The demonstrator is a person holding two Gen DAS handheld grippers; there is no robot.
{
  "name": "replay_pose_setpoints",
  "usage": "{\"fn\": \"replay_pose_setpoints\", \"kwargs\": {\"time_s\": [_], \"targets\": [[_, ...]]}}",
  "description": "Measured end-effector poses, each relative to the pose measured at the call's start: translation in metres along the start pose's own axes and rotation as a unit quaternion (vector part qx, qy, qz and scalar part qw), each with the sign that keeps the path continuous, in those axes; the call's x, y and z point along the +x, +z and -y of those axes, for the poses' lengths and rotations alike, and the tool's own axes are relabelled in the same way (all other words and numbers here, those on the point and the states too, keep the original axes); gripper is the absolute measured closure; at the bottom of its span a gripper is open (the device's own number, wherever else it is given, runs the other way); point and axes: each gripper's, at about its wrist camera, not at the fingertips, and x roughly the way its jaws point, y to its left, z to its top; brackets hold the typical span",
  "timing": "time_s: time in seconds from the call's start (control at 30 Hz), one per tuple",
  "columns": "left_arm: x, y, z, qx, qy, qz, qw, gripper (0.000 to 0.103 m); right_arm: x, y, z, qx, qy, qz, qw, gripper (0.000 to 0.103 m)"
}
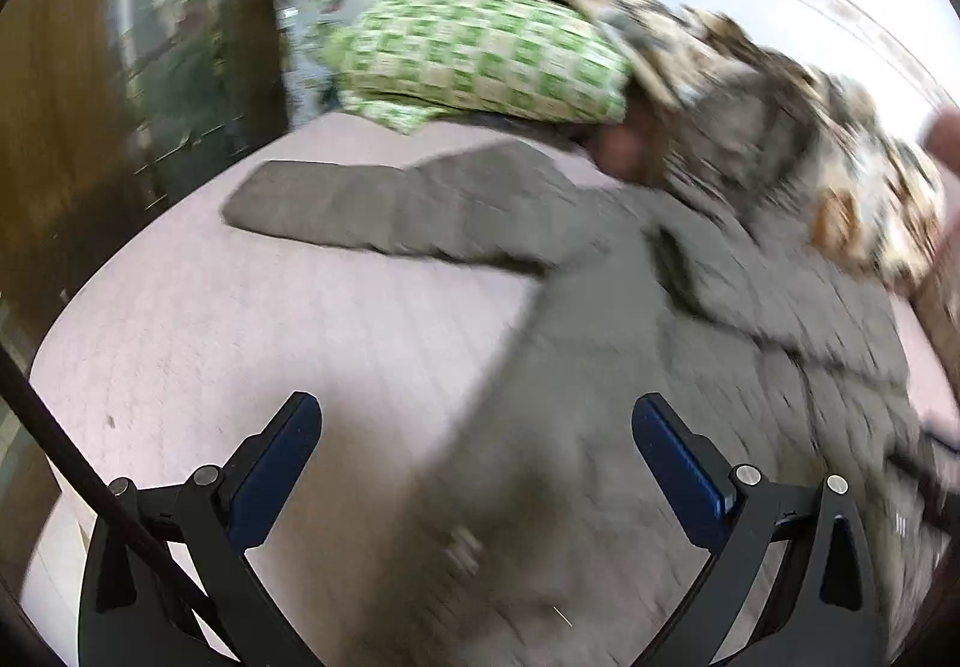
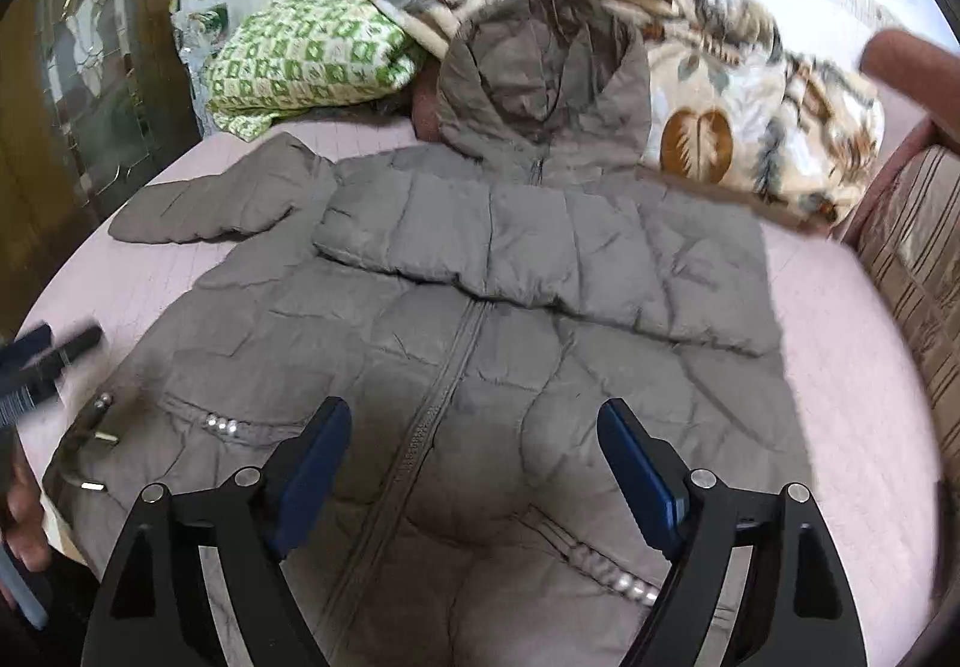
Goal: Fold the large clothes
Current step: 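Close the left gripper on the other sleeve cuff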
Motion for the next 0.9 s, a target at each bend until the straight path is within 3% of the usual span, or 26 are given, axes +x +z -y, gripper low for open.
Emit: {"fn": "replay_pose_setpoints", "kwargs": {"time_s": [0.13, 0.27, 0.33, 0.4, 0.47, 0.6, 0.67, 0.73, 0.9], "targets": [[0.037, 0.038, -0.056, -0.087, -0.002, -0.013, 0.9961, 0.0, 0.026, -0.013, -0.003, -0.004, 0.007, -0.035, 0.999, 0.016], [0.089, 0.077, -0.134, -0.178, 0.018, -0.002, 0.9839, 0.002, 0.025, -0.013, -0.009, -0.023, 0.011, -0.023, 0.999, 0.016], [0.114, 0.086, -0.173, -0.225, 0.015, -0.012, 0.9742, 0.023, 0.023, -0.015, -0.011, -0.023, 0.015, -0.022, 0.999, 0.016], [0.139, 0.091, -0.211, -0.275, -0.032, -0.023, 0.9606, 0.034, 0.025, -0.014, -0.011, -0.017, 0.024, -0.023, 0.999, 0.016], [0.154, 0.092, -0.233, -0.31, -0.049, -0.022, 0.9493, 0.035, 0.029, -0.013, -0.011, -0.013, 0.03, -0.026, 0.999, 0.015], [0.189, 0.092, -0.268, -0.385, -0.09, -0.011, 0.9183, 0.035, 0.042, -0.008, -0.013, -0.009, 0.033, -0.035, 0.999, 0.016], [0.203, 0.094, -0.273, -0.4, -0.102, -0.006, 0.9108, 0.036, 0.049, -0.006, -0.013, -0.003, 0.037, -0.041, 0.998, 0.015], [0.212, 0.096, -0.274, -0.399, -0.101, -0.005, 0.9112, 0.041, 0.056, -0.005, -0.012, 0.004, 0.041, -0.048, 0.998, 0.015], [0.237, 0.116, -0.27, -0.383, -0.072, 0.018, 0.9207, 0.042, 0.063, -0.008, -0.006, 0.019, 0.047, -0.061, 0.997, 0.015]]}}
